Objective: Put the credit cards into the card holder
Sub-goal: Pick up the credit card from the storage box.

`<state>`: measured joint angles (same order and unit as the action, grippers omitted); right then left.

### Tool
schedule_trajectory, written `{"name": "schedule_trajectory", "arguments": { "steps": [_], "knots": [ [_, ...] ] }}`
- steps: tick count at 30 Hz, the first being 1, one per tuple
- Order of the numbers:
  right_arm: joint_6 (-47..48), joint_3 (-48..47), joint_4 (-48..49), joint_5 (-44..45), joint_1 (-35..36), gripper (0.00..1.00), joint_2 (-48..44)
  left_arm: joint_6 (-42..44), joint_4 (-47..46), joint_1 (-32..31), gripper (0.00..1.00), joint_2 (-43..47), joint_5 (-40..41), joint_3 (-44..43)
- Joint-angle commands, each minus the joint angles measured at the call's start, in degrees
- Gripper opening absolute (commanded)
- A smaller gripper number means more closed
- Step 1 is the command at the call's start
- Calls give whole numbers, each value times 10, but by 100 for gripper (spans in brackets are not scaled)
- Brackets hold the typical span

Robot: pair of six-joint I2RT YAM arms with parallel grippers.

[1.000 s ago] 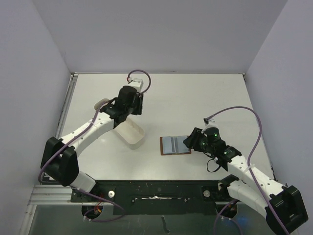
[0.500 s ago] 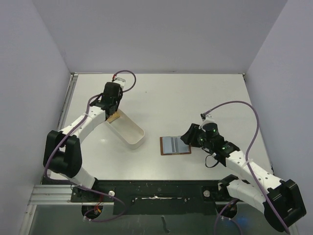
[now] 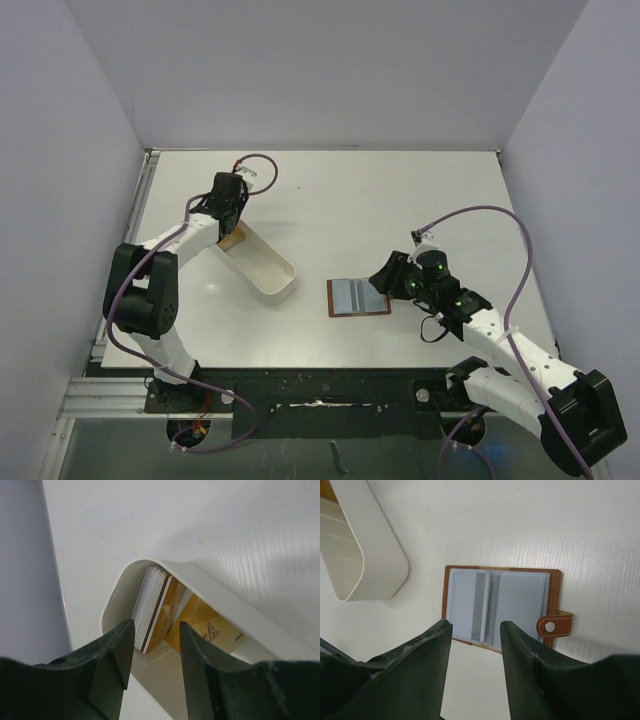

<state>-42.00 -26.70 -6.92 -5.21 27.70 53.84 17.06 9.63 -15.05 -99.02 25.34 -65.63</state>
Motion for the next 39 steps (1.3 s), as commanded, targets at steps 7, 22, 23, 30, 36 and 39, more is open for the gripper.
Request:
{"name": "schedule_trajectory", "arguments": {
  "steps": [7, 22, 23, 30, 36, 39],
  "knots": [
    [10, -15, 23, -10, -12, 44, -10, 44, -55, 2, 41, -59, 55, -22],
    [10, -11, 27, -17, -23, 44, -5, 74, -94, 1, 28, -75, 105, -13],
    [10, -11, 27, -17, -23, 44, -5, 76, -94, 2, 27, -75, 105, -13],
    [13, -8, 22, -19, -29, 44, -16, 85, -96, 1, 24, -75, 114, -10],
    [13, -4, 20, -21, -34, 44, -24, 86, -93, 1, 30, -88, 114, -8],
    [13, -4, 18, -21, -36, 44, -27, 86, -92, 1, 33, -90, 116, -10]
  ]
}}
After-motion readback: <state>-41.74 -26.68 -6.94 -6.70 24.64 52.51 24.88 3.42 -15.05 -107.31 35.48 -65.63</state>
